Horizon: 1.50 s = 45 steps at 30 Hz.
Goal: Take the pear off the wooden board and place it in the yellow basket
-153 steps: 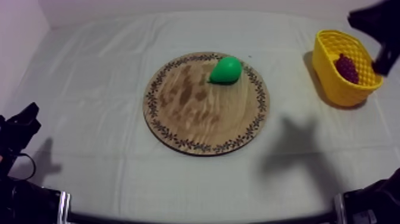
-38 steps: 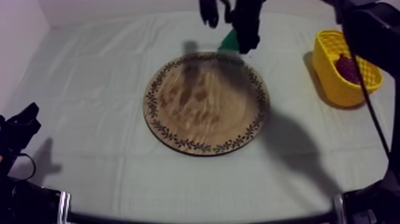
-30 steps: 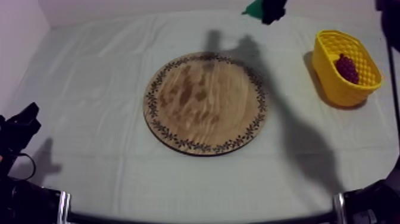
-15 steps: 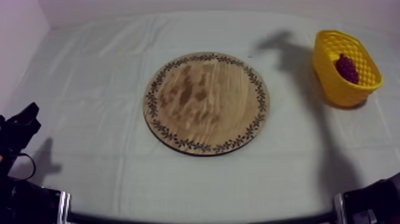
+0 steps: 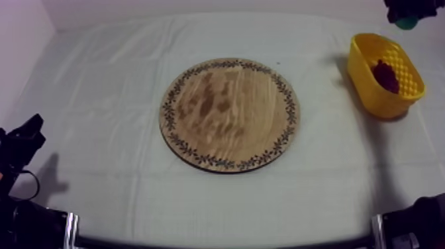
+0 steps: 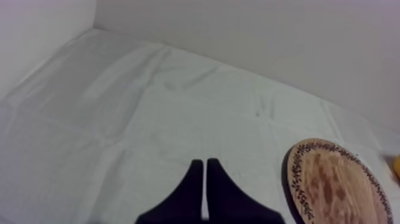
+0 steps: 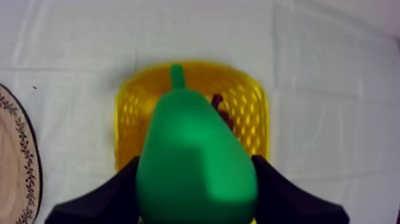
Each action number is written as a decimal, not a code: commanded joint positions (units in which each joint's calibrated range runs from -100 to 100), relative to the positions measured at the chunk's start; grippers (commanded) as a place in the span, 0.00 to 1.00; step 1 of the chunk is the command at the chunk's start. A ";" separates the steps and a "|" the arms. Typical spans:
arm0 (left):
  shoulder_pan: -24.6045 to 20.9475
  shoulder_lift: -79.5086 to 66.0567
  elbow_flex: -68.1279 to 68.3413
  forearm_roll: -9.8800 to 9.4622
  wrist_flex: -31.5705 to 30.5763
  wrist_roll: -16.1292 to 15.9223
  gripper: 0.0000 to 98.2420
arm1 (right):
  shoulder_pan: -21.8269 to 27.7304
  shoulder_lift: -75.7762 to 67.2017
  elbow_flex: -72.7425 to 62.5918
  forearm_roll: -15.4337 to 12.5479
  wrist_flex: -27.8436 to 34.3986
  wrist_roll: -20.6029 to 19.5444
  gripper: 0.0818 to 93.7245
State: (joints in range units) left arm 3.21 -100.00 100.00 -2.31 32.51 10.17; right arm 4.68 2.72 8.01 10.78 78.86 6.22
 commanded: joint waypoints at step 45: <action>0.02 0.00 0.00 -0.01 -0.01 0.01 0.00 | 4.14 -28.38 44.79 2.18 -30.32 -1.59 0.66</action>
State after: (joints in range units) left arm 3.21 -100.00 100.00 -2.31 32.51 10.17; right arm 8.93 -19.49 47.84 13.15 50.74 4.28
